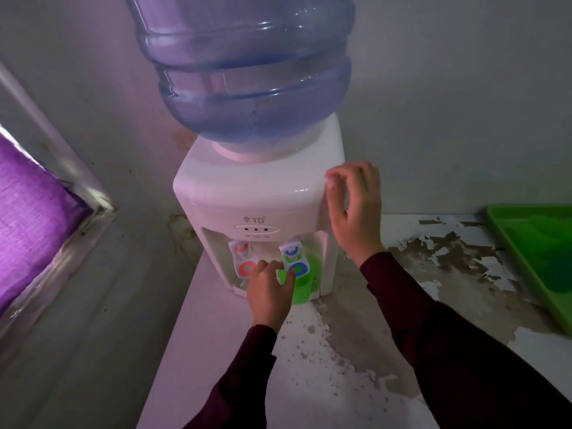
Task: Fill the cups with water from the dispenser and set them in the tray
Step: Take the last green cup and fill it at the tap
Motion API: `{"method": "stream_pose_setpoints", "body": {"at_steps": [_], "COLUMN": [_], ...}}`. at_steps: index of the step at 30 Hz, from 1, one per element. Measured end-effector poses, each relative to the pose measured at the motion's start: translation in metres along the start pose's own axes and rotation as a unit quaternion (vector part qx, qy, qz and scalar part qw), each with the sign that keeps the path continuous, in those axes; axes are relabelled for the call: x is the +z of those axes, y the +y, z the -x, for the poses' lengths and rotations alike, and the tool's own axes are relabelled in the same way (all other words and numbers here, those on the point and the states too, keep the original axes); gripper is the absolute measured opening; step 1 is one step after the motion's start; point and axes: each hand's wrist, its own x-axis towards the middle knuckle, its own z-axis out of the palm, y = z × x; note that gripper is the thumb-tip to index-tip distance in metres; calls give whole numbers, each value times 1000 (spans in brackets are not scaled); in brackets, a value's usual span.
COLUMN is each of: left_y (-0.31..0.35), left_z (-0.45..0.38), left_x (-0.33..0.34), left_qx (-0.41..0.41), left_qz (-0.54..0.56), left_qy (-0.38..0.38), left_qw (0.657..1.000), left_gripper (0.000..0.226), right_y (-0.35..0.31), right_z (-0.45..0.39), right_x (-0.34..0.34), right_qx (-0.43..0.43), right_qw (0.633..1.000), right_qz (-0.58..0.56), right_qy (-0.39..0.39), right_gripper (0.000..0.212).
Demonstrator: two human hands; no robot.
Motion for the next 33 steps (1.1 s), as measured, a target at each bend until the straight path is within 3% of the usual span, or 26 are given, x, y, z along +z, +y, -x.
{"method": "stream_pose_setpoints", "body": {"at_steps": [7, 16, 23, 33], "left_y": [5, 17, 30, 29], "left_z": [-4, 10, 13, 17], "left_x": [-7, -26, -38, -38], "left_qx": [-26, -119, -162, -166], "left_qz": [-25, 191, 328, 358], "left_qy": [-37, -128, -118, -104], "left_qw": [999, 966, 923, 913], "left_gripper": [17, 20, 24, 30], "right_y": [8, 14, 14, 10], "right_z": [3, 3, 3, 4], "right_x": [17, 23, 22, 20], "right_qx": [-16, -23, -22, -3], "right_qw": [997, 997, 997, 996], "right_qz": [-41, -56, -57, -65], "right_qy": [-62, -43, -45, -57], "right_gripper": [39, 38, 38, 39]}}
